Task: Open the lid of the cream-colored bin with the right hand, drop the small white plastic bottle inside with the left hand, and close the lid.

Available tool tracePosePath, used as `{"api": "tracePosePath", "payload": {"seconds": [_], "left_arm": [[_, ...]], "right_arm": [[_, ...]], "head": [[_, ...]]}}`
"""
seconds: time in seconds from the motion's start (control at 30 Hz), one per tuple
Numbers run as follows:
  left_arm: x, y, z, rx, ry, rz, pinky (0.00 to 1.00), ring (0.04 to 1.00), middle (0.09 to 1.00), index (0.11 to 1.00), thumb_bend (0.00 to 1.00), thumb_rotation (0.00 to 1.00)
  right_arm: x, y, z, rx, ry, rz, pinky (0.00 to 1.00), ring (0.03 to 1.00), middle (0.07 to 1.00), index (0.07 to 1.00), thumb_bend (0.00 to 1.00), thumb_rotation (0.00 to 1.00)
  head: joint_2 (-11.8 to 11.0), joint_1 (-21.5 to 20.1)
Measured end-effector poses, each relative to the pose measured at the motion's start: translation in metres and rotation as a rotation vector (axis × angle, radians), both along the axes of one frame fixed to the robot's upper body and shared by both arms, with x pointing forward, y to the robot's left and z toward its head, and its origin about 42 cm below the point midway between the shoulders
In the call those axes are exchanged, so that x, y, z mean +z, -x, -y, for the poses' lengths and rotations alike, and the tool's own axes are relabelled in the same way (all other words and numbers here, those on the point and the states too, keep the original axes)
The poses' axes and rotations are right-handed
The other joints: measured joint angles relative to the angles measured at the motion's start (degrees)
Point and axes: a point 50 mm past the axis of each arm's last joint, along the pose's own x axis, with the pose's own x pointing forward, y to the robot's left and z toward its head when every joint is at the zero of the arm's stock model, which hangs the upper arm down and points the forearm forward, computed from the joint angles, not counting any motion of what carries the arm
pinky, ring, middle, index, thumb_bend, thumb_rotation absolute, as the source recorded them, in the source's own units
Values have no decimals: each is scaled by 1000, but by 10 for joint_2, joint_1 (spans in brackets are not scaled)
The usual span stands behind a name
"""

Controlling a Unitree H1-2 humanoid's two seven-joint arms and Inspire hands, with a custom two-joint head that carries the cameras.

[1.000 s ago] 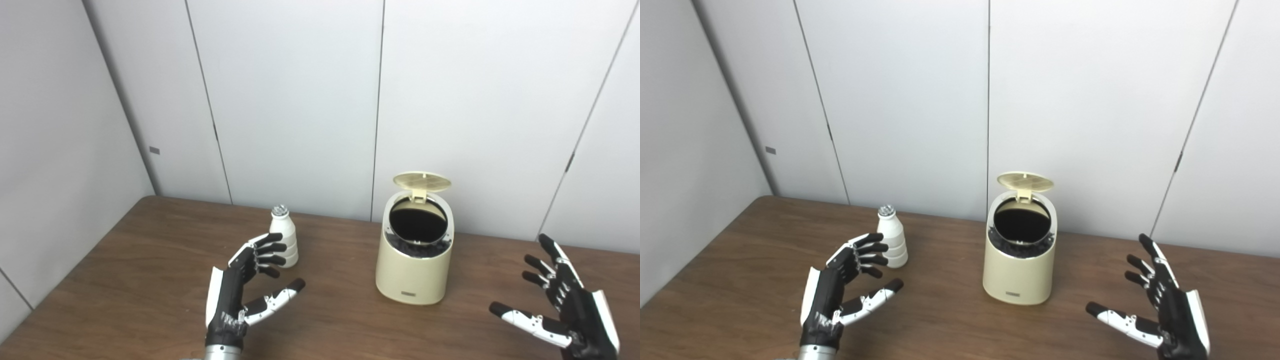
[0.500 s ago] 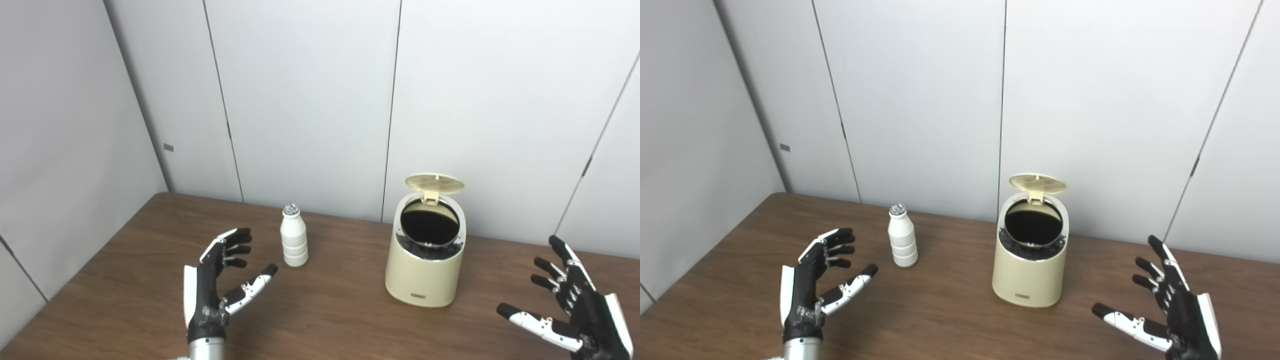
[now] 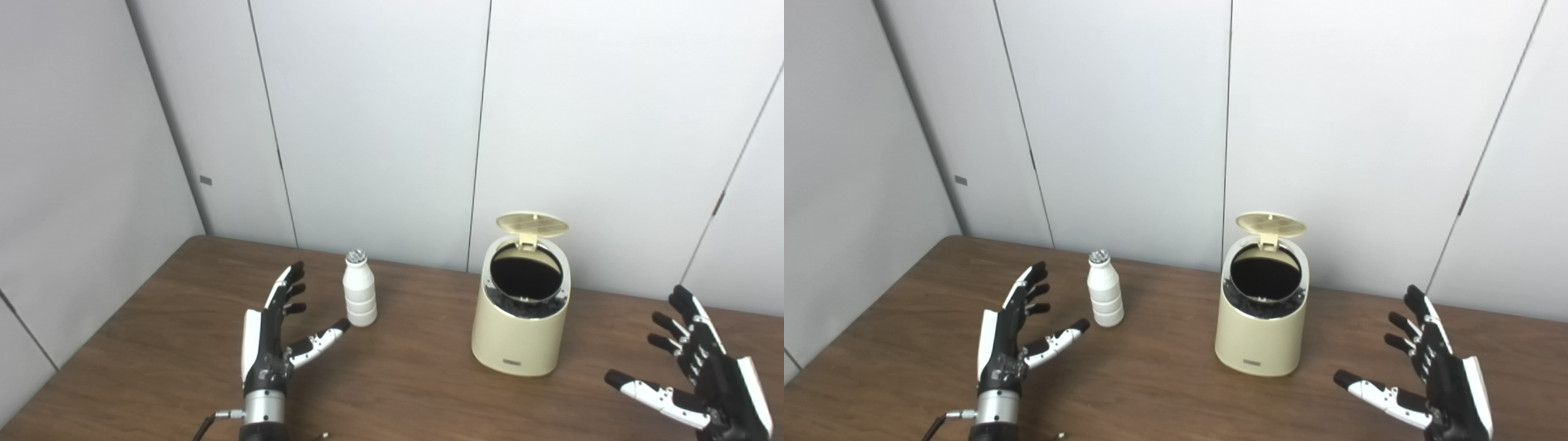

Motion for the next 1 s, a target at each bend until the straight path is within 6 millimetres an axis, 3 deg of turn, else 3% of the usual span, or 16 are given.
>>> {"api": "tracePosePath", "payload": {"seconds": [0.3,1.0], "left_arm": [[-10,-22,0,-23,-35,-64,696,790,821,854,801,116],[-10,-64,12,-47,-46,-54,691,771,795,831,762,95]], "right_arm": [[1,1,-1,-3,-1,-8,763,868,953,937,714,0],[0,8,-3,13,-2,-11,767,866,965,946,740,13]], "head": [[2,-4],[4,-17]]}}
